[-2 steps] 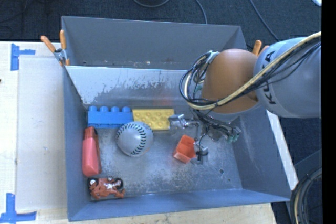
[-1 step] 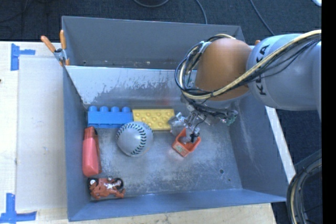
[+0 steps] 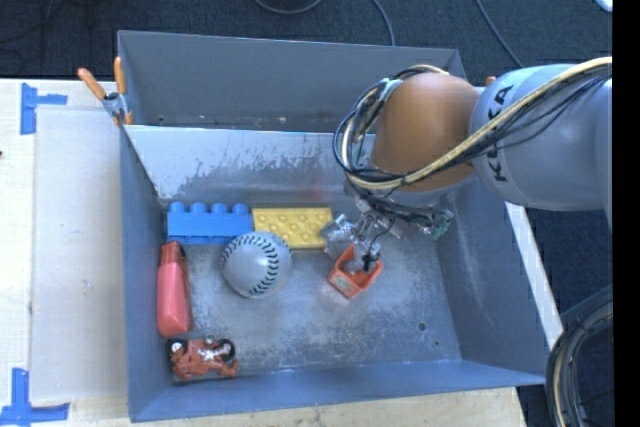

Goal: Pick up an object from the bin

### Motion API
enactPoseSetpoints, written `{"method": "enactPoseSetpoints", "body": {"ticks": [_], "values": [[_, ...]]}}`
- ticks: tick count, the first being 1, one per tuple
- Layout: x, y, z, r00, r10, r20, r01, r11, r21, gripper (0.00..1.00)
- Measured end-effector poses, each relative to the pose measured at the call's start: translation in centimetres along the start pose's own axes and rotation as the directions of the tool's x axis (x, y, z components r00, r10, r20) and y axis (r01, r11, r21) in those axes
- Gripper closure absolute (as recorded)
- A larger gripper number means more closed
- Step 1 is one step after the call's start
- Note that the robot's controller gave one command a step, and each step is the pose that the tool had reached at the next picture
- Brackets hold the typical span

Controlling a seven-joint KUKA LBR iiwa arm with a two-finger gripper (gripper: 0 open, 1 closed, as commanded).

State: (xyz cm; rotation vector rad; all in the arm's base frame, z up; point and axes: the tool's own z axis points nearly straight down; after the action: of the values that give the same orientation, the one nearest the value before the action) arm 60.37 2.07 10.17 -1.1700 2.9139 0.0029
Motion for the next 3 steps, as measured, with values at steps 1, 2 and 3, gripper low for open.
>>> {"method": "enactPoseSetpoints", "body": {"ticks": [1,2,3], "values": [[0.3,-1.1,-5.2,1.0,0.011,0.002,-0.011,1.0,0.0,1.0],[0.3,-1.1,-5.2,1.0,0.011,0.002,-0.011,1.0,-0.001,1.0],[0.3,-1.0,-7.1,0.999,0.033,0.002,-0.033,0.999,-0.003,1.0]]}}
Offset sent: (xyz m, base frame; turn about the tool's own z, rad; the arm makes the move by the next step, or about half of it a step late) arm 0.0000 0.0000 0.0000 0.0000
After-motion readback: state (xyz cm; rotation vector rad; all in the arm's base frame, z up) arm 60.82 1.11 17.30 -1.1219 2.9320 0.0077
